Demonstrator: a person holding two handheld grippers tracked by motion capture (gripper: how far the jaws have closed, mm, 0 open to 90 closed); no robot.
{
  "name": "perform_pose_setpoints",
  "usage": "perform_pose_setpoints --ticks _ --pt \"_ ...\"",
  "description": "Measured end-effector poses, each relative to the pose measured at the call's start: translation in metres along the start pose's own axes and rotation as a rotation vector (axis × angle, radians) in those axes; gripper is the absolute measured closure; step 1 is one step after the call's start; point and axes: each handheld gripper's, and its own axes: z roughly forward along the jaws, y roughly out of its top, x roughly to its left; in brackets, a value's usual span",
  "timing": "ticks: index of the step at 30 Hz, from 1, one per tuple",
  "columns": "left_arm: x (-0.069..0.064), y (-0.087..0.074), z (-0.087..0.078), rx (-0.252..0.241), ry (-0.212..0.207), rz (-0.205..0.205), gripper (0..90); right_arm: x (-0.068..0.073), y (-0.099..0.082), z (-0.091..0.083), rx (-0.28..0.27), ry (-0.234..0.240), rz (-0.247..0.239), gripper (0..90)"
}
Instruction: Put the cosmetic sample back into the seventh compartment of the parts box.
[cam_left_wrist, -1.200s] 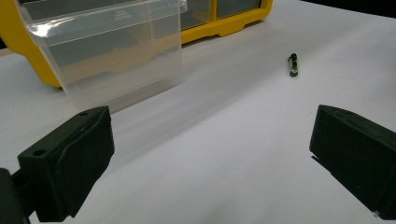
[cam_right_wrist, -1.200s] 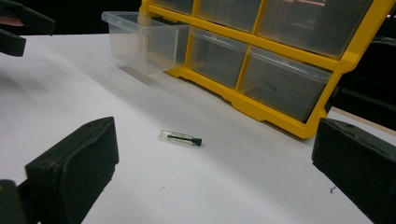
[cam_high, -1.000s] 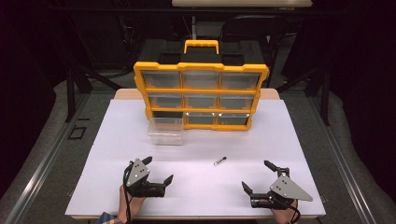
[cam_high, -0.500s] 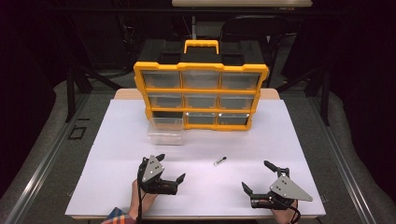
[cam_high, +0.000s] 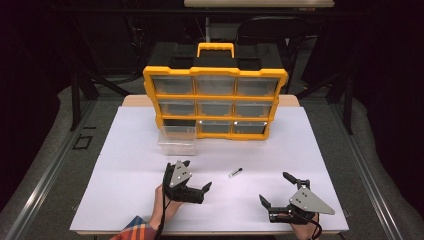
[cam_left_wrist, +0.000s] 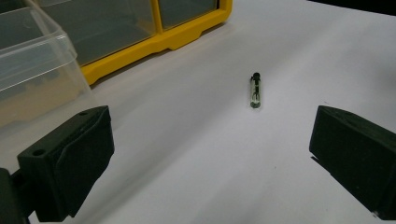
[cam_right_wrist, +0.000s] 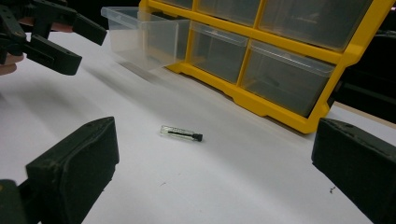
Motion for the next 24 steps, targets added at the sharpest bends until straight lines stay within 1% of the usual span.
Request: perform_pose_setpoints --ticks 4,10,13,14,15,18,22,24 --pt "-0.003 0.004 0.01 0.016 -0.019 0.008 0.0 0.0 0.0 0.001 0.004 0.004 0.007 0.1" --pt "-0.012 0.011 0.027 0.047 -0.053 0.03 0.0 0.0 0.0 0.0 0.004 0.003 0.004 0.2" --pt "-0.015 0.015 0.037 0.076 -0.069 0.042 0.0 -0.001 -0.001 0.0 0.004 0.004 0.011 0.2" --pt "-0.015 0.015 0.037 0.076 -0.069 0.042 0.0 -0.001 0.0 0.0 0.002 0.005 0.013 0.2" --pt "-0.018 0.016 0.043 0.092 -0.08 0.05 0.0 -0.001 0.0 0.0 0.003 0.007 0.012 0.2" --pt "-0.021 0.018 0.051 0.106 -0.089 0.065 0.0 -0.001 0.0 0.0 0.003 0.007 0.007 0.2" --pt "-0.022 0.022 0.061 0.122 -0.1 0.053 0.0 -0.002 -0.001 0.0 0.008 0.006 0.013 0.2" --pt "-0.022 0.024 0.066 0.132 -0.106 0.055 0.0 -0.002 -0.001 0.001 0.009 0.006 0.016 0.2"
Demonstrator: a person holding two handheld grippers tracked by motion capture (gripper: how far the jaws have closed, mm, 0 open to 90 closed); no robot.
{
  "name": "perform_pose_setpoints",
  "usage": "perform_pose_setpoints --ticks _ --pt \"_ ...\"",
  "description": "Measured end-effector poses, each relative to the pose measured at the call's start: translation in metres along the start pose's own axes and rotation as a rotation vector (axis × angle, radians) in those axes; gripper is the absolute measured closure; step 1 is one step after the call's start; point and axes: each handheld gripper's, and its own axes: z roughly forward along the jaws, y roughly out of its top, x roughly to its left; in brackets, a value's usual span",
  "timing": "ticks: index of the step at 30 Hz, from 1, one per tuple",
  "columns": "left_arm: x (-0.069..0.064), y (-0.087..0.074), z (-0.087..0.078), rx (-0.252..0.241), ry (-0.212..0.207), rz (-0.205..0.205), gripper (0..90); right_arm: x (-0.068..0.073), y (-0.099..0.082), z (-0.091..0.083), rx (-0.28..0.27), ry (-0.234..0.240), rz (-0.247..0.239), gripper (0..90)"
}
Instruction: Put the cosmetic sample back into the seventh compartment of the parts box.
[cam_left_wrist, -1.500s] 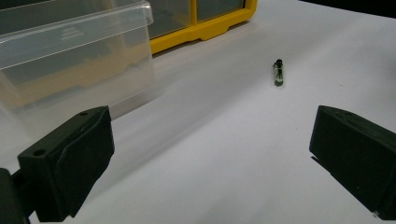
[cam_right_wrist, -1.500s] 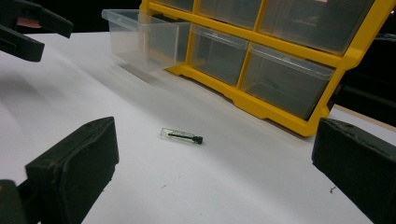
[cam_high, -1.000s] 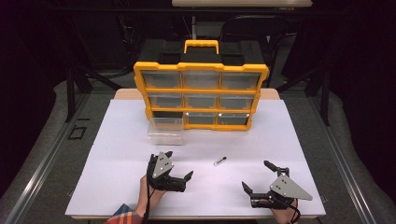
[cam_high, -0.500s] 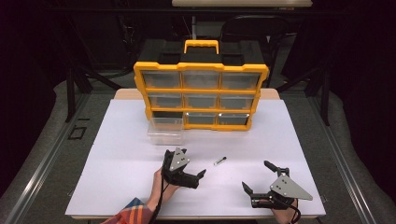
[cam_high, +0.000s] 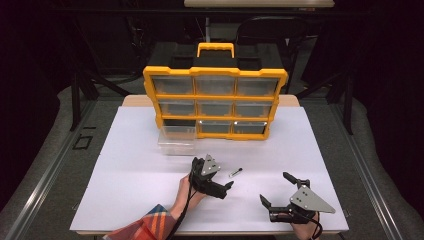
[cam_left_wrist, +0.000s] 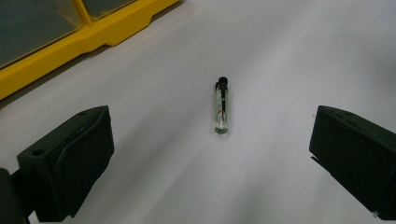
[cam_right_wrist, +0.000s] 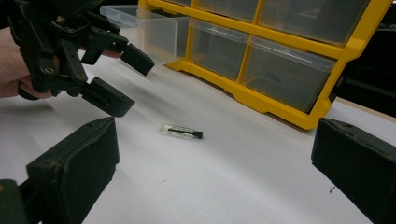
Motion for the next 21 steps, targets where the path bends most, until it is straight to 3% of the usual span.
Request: perform_pose_setpoints --ticks 4,7,11,21 --pt "0.0 0.005 0.007 0.028 0.0 0.008 1.7 0.001 0.0 -0.001 0.002 0.001 0.002 0.2" --pt "0.0 0.008 0.011 0.038 -0.003 0.003 13.4 0.0 0.0 0.0 -0.002 -0.002 0.003 0.3" --pt "0.001 0.013 0.018 0.053 -0.006 -0.001 17.6 0.0 0.0 0.0 0.005 0.003 0.01 0.3" --pt "-0.003 0.024 0.037 0.104 -0.009 0.013 45.0 0.0 0.0 0.001 0.007 0.003 0.004 0.4"
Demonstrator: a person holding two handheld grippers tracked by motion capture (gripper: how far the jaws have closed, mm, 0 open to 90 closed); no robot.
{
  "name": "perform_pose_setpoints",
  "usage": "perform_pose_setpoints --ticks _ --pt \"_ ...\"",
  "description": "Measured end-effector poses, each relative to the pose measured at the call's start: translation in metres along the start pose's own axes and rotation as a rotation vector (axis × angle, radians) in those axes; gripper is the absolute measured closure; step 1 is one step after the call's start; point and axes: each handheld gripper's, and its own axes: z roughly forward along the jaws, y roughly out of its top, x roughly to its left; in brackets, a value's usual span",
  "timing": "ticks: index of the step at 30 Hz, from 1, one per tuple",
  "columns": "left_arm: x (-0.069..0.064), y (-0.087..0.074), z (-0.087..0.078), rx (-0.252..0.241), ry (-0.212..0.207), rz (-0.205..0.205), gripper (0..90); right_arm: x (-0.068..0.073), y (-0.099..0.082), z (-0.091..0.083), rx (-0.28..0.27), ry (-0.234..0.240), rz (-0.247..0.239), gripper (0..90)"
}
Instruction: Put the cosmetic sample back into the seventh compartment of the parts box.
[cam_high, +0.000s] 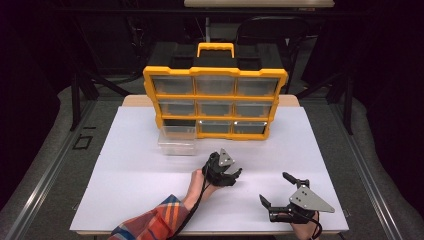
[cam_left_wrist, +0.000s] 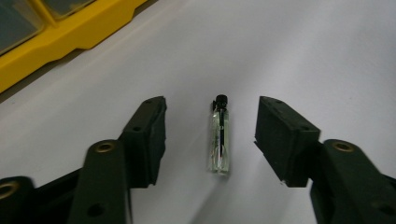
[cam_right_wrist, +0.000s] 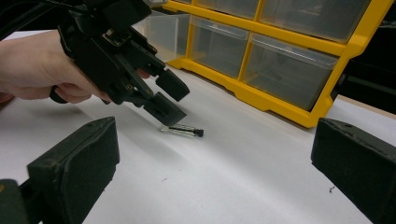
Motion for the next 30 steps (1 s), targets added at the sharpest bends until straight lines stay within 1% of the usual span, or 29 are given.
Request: perform_pose_setpoints --ticks 3,4,7,8,11,16,19,22,23,25,30 --pt "-0.002 0.001 0.005 0.014 -0.007 0.002 52.9 0.001 0.0 0.0 0.0 0.001 -0.005 0.4" --pt "-0.001 0.002 0.006 0.023 -0.01 0.011 55.1 0.001 0.0 0.0 0.0 0.002 -0.005 0.4" --pt "-0.001 0.002 0.009 0.03 -0.014 0.011 61.6 0.0 0.0 0.0 0.002 0.002 -0.004 0.5" --pt "0.0 0.001 0.011 0.043 -0.019 0.004 63.6 0.0 0.0 0.0 0.002 0.002 -0.003 0.5" --pt "0.002 0.0 0.013 0.054 -0.029 0.003 68.0 0.0 0.0 0.0 0.005 0.004 0.001 0.5" --pt "0.004 -0.001 0.015 0.074 -0.043 -0.001 73.1 0.001 0.0 0.0 0.007 0.005 -0.001 0.5" --pt "0.005 -0.002 0.016 0.071 -0.045 -0.001 75.3 0.001 0.0 0.001 0.007 0.004 -0.006 0.6" --pt "0.004 -0.003 0.016 0.057 -0.043 -0.007 78.2 0.001 0.0 0.0 0.009 0.005 -0.009 0.6" --pt "0.003 -0.003 0.016 0.059 -0.041 -0.003 79.4 0.001 0.0 0.0 0.009 0.005 -0.009 0.6" --pt "0.002 -0.003 0.016 0.054 -0.035 -0.003 80.0 0.001 0.0 0.0 0.006 0.003 -0.006 0.6" --pt "0.004 -0.004 0.015 0.047 -0.039 -0.007 80.4 0.001 0.0 0.0 0.0 0.002 -0.009 0.6"
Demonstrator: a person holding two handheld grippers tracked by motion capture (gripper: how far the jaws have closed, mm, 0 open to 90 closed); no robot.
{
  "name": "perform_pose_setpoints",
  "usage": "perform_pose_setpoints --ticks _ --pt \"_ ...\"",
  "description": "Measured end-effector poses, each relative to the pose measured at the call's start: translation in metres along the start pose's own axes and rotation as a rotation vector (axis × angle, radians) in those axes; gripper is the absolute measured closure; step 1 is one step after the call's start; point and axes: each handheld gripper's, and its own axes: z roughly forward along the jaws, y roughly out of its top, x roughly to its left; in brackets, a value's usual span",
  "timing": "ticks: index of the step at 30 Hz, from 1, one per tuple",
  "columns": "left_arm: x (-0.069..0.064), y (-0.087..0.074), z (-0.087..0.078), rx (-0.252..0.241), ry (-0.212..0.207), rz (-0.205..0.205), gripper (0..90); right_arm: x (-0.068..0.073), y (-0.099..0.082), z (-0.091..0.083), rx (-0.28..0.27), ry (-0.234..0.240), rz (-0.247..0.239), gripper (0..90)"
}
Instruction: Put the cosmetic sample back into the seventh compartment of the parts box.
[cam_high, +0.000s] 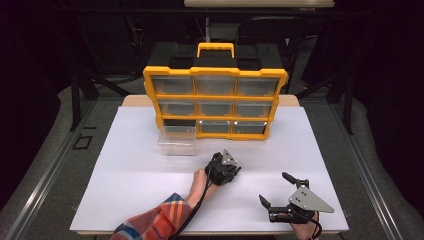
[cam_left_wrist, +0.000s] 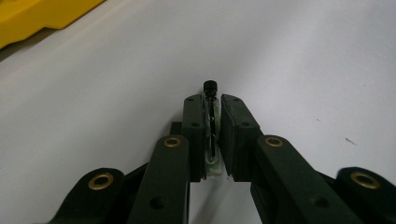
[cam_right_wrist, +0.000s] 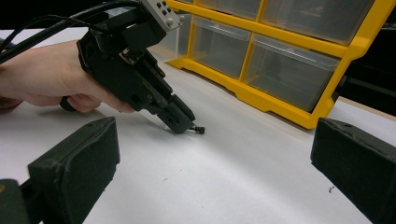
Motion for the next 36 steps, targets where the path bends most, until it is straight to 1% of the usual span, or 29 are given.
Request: perform_pose_setpoints --ticks 4,10,12,16,23,27,32,34,36 --pt "0.002 0.0 -0.007 -0.025 -0.004 -0.009 80.4 0.0 0.0 0.0 0.002 0.001 0.002 0.6" --pt "0.003 -0.002 -0.017 -0.041 -0.009 0.0 80.4 0.0 0.0 0.0 0.005 -0.001 0.004 0.6" --pt "0.002 -0.005 -0.022 -0.055 -0.011 0.002 80.4 0.0 0.0 0.0 0.004 0.001 0.005 0.6" --pt "0.003 -0.008 -0.028 -0.058 -0.017 0.006 80.4 0.0 0.0 0.0 0.004 0.002 0.002 0.6" --pt "0.004 -0.015 -0.04 -0.087 -0.022 -0.005 80.3 0.0 0.0 0.0 -0.001 -0.003 0.002 0.6" --pt "0.004 -0.017 -0.046 -0.091 -0.03 0.0 80.4 0.0 0.0 0.0 -0.004 -0.003 0.002 0.6" --pt "0.003 -0.023 -0.055 -0.112 -0.037 -0.005 80.4 0.0 0.0 0.0 -0.006 -0.005 0.0 0.7" --pt "0.003 -0.025 -0.057 -0.112 -0.036 0.008 80.4 0.0 0.001 0.0 -0.007 -0.004 -0.005 0.7" --pt "0.003 -0.026 -0.058 -0.111 -0.033 0.009 80.4 0.0 0.001 0.0 -0.007 -0.004 -0.006 0.7"
